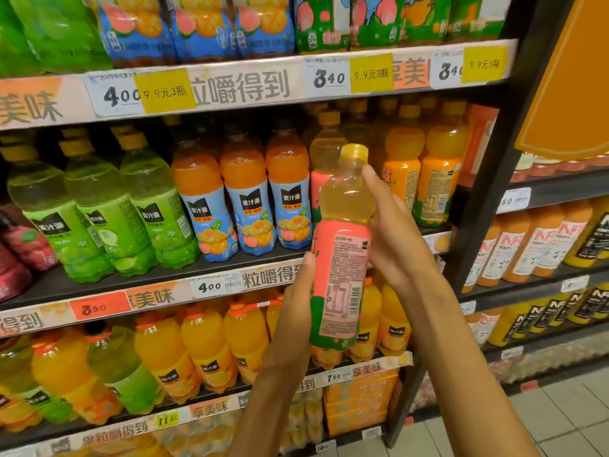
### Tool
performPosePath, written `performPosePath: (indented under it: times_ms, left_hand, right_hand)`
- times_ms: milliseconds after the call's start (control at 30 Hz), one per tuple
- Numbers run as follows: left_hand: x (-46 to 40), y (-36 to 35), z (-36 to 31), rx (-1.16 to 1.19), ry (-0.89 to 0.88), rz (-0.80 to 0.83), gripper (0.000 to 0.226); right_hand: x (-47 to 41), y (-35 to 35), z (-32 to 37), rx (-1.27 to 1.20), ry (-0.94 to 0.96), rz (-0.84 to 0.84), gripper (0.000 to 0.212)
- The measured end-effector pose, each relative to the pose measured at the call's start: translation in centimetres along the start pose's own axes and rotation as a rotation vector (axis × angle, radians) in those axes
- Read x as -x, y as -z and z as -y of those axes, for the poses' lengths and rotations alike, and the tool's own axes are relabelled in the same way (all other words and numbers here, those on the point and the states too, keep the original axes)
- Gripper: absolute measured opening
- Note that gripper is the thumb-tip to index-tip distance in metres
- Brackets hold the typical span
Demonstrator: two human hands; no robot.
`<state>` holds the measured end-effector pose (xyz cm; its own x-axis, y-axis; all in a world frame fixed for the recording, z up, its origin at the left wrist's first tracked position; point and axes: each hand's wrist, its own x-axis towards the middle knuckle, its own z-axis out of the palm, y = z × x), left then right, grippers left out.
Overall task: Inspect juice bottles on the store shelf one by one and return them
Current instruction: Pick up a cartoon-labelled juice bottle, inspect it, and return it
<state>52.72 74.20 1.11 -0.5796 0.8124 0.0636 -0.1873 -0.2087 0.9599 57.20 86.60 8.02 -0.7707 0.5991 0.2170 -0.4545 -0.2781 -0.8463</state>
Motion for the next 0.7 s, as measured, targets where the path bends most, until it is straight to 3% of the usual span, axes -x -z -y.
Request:
performPosePath:
  times_ms: [133, 200, 333, 400, 500, 600, 700]
  left_hand:
    - [0.3, -0.4, -0.3, 0.197, 0.162, 0.236, 0.072]
    - [0.1, -0.7, -0.2, 0.201, 0.205, 0.232, 0.074]
    - [-0.4, -2.0, -0.4, -0.038, 0.208, 0.065, 0.076]
    - [-0.2, -2.9, -0.8, -0.032, 0.221, 0.090, 0.079]
    - [0.0, -3.7, -1.4, 0.044, 0.272, 0.149, 0.069]
    - [0.9, -4.7, -2.0, 0.309, 0.304, 0.218, 0.051]
    - [0.6, -6.2, -2.6, 0.435, 0.363, 0.177, 0.051]
  right_hand:
    - [-0.5, 0.3, 0.4, -0.181, -0.121, 0.104, 0.034]
    - [-0.9, 0.6, 0.6, -0.174, -0.125, 0.101, 0.034]
    - [-1.1, 2.0, 0.9, -0.064, -0.092, 0.038, 0.036]
    - [-1.3, 2.8, 1.0, -0.075, -0.136, 0.014, 0.047]
    - [-1.8, 4.1, 1.1, -0.221, -0.276, -0.009, 0.053]
    - [-2.0, 5.1, 0.7, -0.407, -0.396, -0.024, 0.046]
    - [-2.0, 5.5, 0.3, -0.502, -0.468, -0.018, 0.035]
